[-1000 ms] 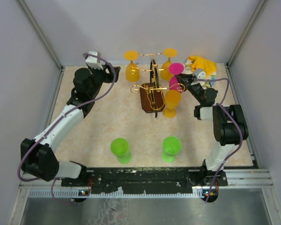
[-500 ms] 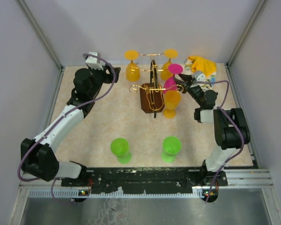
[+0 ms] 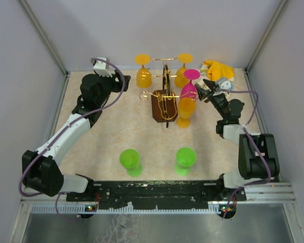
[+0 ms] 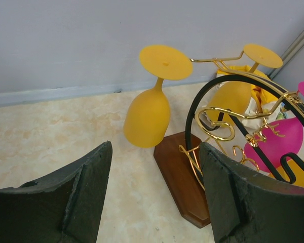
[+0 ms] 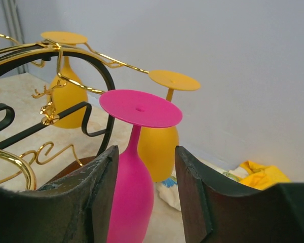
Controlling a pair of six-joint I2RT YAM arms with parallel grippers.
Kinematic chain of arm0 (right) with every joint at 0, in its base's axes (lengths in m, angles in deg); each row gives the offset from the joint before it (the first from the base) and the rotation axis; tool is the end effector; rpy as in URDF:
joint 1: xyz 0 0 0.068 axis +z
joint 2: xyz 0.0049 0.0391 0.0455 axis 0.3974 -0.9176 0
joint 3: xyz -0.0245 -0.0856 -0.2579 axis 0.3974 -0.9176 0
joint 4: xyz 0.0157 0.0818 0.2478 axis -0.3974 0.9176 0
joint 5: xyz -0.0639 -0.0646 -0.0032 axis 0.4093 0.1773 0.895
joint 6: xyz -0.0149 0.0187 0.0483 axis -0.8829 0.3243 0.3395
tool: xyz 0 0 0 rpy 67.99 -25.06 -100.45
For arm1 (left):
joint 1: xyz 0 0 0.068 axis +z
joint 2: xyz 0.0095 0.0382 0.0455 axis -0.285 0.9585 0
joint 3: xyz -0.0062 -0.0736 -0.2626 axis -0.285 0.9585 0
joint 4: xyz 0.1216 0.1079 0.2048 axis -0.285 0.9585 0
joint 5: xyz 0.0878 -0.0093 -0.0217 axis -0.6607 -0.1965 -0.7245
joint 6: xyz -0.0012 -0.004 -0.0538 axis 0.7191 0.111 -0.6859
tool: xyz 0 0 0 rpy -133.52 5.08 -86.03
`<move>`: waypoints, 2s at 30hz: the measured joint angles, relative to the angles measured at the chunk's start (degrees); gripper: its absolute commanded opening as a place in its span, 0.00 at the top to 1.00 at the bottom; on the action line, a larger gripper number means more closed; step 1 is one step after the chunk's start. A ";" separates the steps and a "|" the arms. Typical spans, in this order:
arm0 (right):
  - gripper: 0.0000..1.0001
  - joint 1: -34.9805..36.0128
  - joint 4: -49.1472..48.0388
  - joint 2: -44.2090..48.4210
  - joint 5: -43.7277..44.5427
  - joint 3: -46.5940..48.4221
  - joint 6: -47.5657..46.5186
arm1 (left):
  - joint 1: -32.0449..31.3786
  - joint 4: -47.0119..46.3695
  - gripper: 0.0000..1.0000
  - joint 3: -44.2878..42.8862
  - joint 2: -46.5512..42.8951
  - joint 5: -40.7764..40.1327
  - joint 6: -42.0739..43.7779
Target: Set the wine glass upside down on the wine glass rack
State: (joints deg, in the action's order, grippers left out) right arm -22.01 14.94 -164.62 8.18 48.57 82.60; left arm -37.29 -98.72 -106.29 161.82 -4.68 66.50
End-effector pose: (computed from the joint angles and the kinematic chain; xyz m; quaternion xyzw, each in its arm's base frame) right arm 0.3038 0.0265 0.2661 -0.2307 0.5337 0.1741 0.7948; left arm 0.3042 -0.1158 0.3650 0.0652 0.7065 -0.1994 0.6759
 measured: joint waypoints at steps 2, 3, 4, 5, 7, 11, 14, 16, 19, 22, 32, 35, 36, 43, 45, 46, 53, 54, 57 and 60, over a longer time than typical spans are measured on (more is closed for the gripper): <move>0.45 -0.39 4.59 2.51 0.76 -0.35 -0.90 | 0.00 1.03 0.25 0.00 -0.33 -0.11 -0.04; 0.43 -0.48 7.06 3.93 0.98 -0.44 -1.31 | 0.00 1.38 0.25 0.00 -0.55 -0.15 -0.04; 0.41 -0.48 10.19 5.64 1.20 -0.44 -1.66 | 0.00 1.79 0.25 0.00 -0.87 -0.20 -0.04; 0.40 -0.48 12.72 7.26 1.22 -0.44 -1.92 | 0.00 2.03 0.25 0.00 -1.20 -0.28 -0.07; 0.38 -0.46 18.03 10.78 1.20 -0.44 -2.36 | 0.00 2.62 0.25 -0.11 -1.99 -0.35 -0.07; 0.39 -0.15 28.81 15.52 1.75 0.46 -2.54 | 0.00 3.61 0.25 -0.33 -3.72 -0.39 -0.13; 0.40 0.87 38.80 16.44 3.85 3.56 -2.49 | 0.00 4.24 0.25 -0.46 -4.83 -0.39 -0.26; 0.39 1.44 44.09 16.55 5.09 5.29 -2.21 | 0.00 4.46 0.25 -0.46 -5.38 -0.39 -0.42; 0.39 2.16 49.18 16.96 6.36 5.75 -1.14 | 0.00 4.87 0.25 -0.46 -5.97 -0.48 -0.59; 0.40 3.19 53.68 16.96 8.11 6.01 -0.42 | 0.00 5.86 0.24 -0.52 -6.38 -0.52 -0.68; 0.47 4.98 63.54 16.94 11.15 6.10 -0.37 | 0.00 9.03 0.24 -0.52 -8.24 -0.92 -0.68; 0.51 5.40 65.64 16.94 11.65 6.12 -0.46 | 0.00 9.57 0.24 -0.55 -8.81 -0.92 -0.70; 0.57 5.53 66.14 16.94 11.72 6.12 -0.50 | 0.00 9.77 0.24 -0.55 -8.92 -0.92 -0.70; 0.88 6.01 68.24 16.94 12.57 6.12 -1.46 | 0.00 10.93 0.24 -0.55 -9.53 -0.92 -0.76; 0.96 6.03 68.85 16.94 12.96 6.12 -1.46 | 0.00 11.06 0.24 -0.55 -9.68 -0.90 -0.85; 1.00 6.05 69.26 16.96 13.16 6.12 -1.60 | 0.00 11.19 0.24 -0.55 -9.81 -0.90 -0.92; 1.00 6.10 73.59 20.74 18.62 6.12 -1.95 | 0.00 12.33 0.24 -0.70 -11.08 -0.50 -1.51; 1.00 6.10 74.18 21.64 19.93 6.12 -1.95 | 0.00 12.61 0.24 -0.94 -11.13 -0.50 -1.70; 1.00 6.08 77.24 24.33 24.98 6.88 -1.88 | 0.00 14.32 0.23 -2.19 -11.13 -0.59 -2.56; 1.00 6.08 80.02 27.54 31.04 8.22 -1.38 | 0.00 15.63 0.22 -3.39 -11.13 -0.74 -4.13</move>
State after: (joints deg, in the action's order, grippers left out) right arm -15.93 94.96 -137.08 39.22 56.79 81.22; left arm -37.29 -83.09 -109.68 150.69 -5.43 62.37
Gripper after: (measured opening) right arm 0.010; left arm 0.768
